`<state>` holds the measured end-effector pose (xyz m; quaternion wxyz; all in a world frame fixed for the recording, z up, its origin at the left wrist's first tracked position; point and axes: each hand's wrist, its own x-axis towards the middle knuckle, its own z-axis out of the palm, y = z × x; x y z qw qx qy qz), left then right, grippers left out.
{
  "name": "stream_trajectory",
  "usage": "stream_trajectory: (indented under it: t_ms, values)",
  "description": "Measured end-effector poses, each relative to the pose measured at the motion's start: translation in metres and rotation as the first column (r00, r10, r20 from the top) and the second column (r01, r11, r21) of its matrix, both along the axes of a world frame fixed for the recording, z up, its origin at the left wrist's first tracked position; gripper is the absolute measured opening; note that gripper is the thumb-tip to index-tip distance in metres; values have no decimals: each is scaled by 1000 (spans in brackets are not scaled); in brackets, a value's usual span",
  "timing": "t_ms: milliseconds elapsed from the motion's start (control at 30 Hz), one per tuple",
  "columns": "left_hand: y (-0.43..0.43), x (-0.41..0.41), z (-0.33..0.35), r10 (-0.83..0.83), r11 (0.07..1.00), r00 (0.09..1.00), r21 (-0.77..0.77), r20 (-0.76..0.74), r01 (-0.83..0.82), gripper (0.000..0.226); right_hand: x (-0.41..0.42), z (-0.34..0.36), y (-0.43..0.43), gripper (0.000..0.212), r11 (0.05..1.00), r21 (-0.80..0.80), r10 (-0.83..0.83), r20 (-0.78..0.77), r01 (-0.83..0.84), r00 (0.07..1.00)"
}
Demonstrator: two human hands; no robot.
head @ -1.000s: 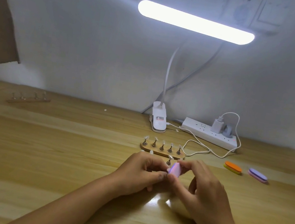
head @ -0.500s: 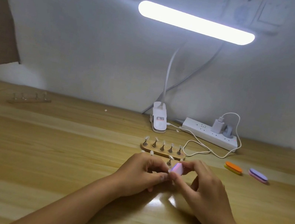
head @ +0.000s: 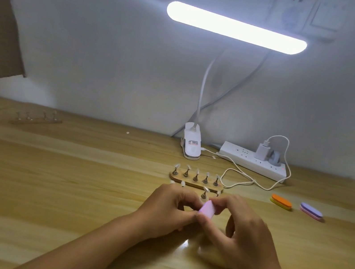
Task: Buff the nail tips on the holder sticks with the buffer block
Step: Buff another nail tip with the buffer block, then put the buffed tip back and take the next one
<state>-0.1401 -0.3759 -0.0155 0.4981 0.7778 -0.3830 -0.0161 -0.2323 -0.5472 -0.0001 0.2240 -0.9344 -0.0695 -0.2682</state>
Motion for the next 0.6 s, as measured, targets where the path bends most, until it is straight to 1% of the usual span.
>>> stream_trajectory:
  t_ms: [33, 67, 133, 200, 233, 300, 333, 400, 500, 600]
  values:
    - [0, -1, 0, 10, 1000, 1000, -8, 11, -10, 9, 2, 0, -1, 30, 999, 35, -12, -16, 12, 1000]
    - [0, -2, 1, 22, 999, 1000, -27, 22, -21, 7, 4, 1, -3, 26, 994, 103, -35, -29, 38, 999]
    - [0, -5, 3, 69, 996, 995, -54, 75, -65, 4, 7, 4, -11, 20, 949, 304, -75, -34, 82, 997]
    - [-1, -9, 8, 142, 989, 979, -55, 146, -136, 5, 8, 7, -15, 26, 864, 497, -74, -29, 79, 997]
    - [-1, -10, 12, 186, 982, 964, -55, 191, -179, 5, 7, 8, -17, 30, 836, 543, -74, -20, 73, 997]
    - [-3, -8, 21, 309, 951, 905, -63, 292, -304, 7, 7, 7, -16, 34, 822, 565, -78, -13, 72, 997]
    - [-3, -6, 26, 372, 926, 873, -69, 317, -370, 7, 8, 6, -16, 35, 821, 566, -84, -20, 81, 996]
    - [-3, 1, 32, 452, 888, 835, -67, 315, -455, 9, 11, 3, -15, 36, 821, 559, -104, -47, 112, 993]
    - [-5, 6, 29, 490, 858, 806, -22, 333, -513, 10, 15, -2, -19, 42, 852, 497, -136, -93, 165, 986]
    - [-9, 7, 19, 511, 827, 779, 41, 363, -561, 8, 16, -5, -18, 40, 902, 400, -132, -106, 164, 986]
